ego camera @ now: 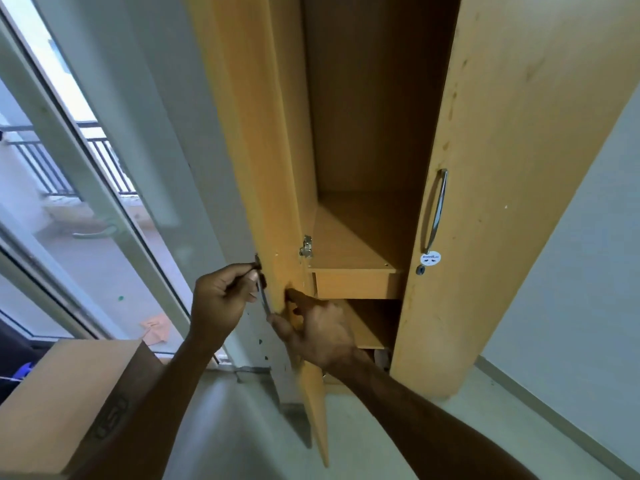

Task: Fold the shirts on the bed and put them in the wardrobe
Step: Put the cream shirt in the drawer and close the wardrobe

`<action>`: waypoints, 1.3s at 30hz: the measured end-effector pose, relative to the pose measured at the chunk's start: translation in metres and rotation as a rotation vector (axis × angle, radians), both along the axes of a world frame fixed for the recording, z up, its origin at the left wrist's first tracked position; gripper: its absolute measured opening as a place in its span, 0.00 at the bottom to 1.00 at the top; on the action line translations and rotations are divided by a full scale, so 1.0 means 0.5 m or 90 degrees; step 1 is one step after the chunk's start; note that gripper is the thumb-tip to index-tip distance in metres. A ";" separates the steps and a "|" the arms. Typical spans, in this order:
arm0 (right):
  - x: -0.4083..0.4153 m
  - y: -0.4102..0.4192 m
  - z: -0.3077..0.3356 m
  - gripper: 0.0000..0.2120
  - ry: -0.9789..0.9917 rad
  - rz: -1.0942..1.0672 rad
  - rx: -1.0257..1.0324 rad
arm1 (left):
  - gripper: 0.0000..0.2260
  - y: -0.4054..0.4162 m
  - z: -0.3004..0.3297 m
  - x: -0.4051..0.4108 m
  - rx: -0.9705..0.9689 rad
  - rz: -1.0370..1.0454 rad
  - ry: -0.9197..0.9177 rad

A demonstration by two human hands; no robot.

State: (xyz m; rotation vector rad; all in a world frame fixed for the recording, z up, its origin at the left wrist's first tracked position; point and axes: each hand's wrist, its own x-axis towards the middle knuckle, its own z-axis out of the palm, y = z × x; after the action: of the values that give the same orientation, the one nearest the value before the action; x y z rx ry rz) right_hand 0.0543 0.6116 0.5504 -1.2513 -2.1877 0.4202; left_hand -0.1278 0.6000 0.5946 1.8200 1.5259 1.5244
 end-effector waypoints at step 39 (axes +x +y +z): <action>0.466 0.436 0.047 0.12 0.118 -0.462 0.007 | 0.14 0.561 0.039 0.493 -0.082 -0.190 0.196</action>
State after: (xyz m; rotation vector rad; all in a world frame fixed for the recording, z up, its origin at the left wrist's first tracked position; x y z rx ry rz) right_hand 0.2874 0.8298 0.5740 -1.7971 -1.4437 0.2072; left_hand 0.1187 0.8804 0.6141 2.1641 1.3604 1.0247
